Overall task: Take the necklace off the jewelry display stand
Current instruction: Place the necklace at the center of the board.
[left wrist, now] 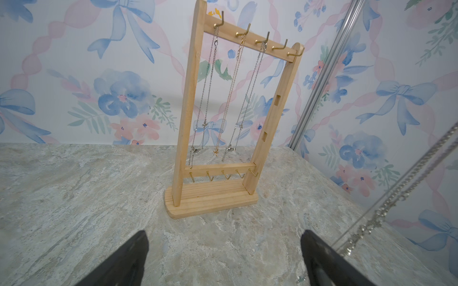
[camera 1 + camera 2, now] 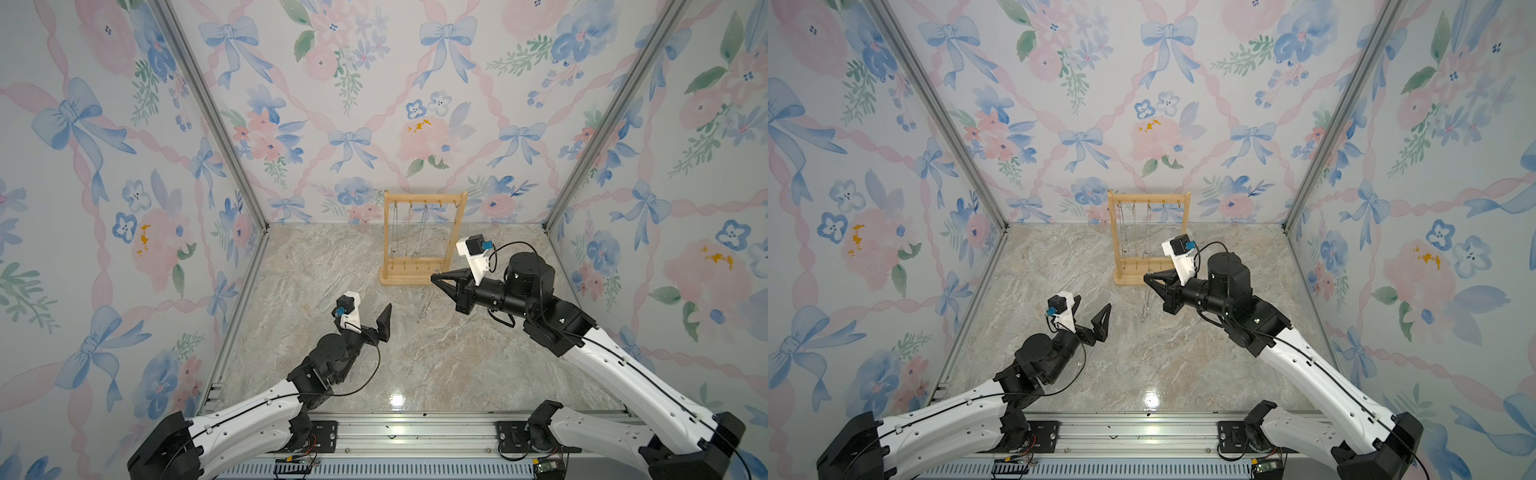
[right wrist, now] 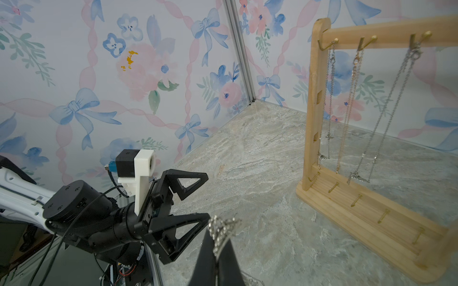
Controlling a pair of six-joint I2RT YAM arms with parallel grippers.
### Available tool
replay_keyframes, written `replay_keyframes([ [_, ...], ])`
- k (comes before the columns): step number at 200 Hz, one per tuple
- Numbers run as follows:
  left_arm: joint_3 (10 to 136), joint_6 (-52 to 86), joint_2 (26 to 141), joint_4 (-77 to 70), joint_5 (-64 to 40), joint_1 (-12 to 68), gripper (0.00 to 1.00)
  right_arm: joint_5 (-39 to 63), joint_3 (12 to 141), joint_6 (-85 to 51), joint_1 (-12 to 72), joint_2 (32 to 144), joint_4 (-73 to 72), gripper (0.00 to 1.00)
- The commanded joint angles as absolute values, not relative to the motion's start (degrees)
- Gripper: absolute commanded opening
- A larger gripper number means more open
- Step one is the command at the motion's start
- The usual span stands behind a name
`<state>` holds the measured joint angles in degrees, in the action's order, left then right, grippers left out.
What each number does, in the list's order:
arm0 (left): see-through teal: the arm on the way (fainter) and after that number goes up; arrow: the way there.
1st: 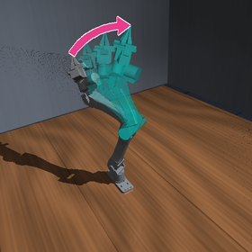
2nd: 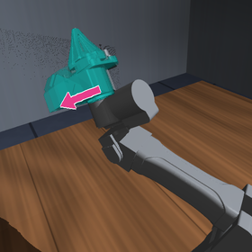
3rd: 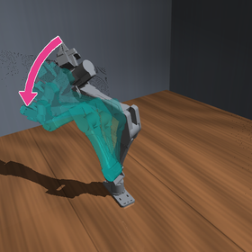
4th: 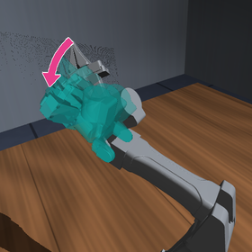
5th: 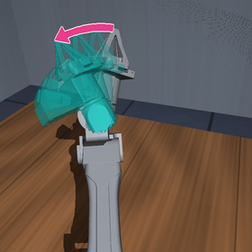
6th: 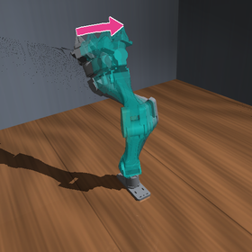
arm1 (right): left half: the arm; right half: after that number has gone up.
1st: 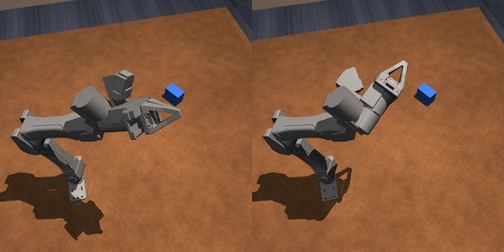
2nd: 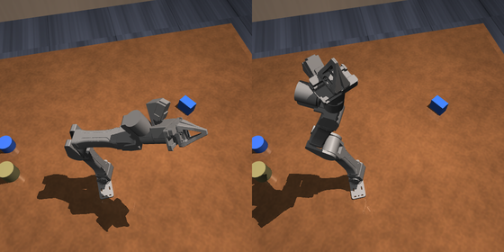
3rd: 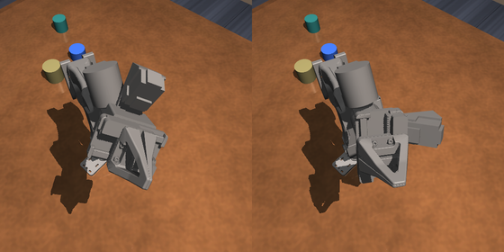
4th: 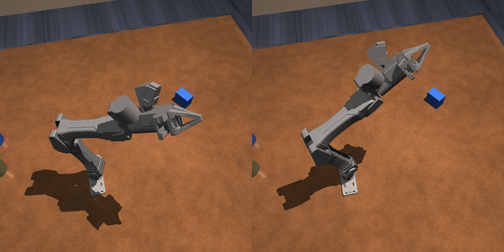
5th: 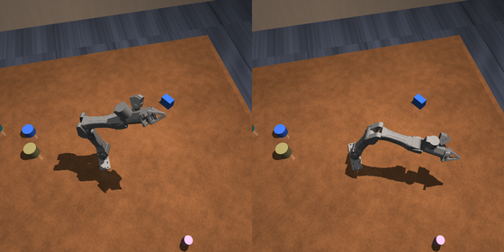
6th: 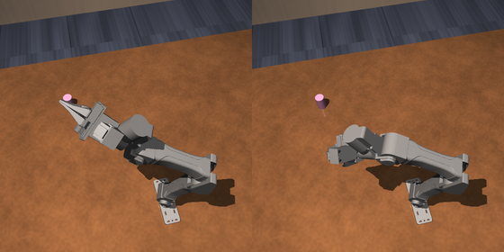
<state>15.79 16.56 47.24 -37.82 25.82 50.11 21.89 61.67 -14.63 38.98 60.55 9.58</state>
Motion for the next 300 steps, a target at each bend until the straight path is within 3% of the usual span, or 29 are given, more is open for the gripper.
replay_keyframes([
  [1, 14.2, 14.07, 45.52, -42.88, 21.86, 50.35, 0.98, 22.11, 59.09, -15.43, 39.7, 58.52, 7.36, 0.0],
  [59, 13.99, 15.71, 46.82, -44.19, 15.53, 50.36, 0.98, 22.15, 53.47, -16.71, 39.72, 56.28, 4.57, 0.0],
  [141, 11.18, 15.74, 42.85, -45.25, -1.2, 50.45, 0.98, 23.2, 51.35, -18.11, 39.72, 57.06, 1.65, 0.0],
  [300, 24.62, 9.39, 62.82, -45.62, -7.7, 51.85, 0.98, 23.12, 48.44, -18.82, 39.78, 54.86, 0.19, 0.0],
])
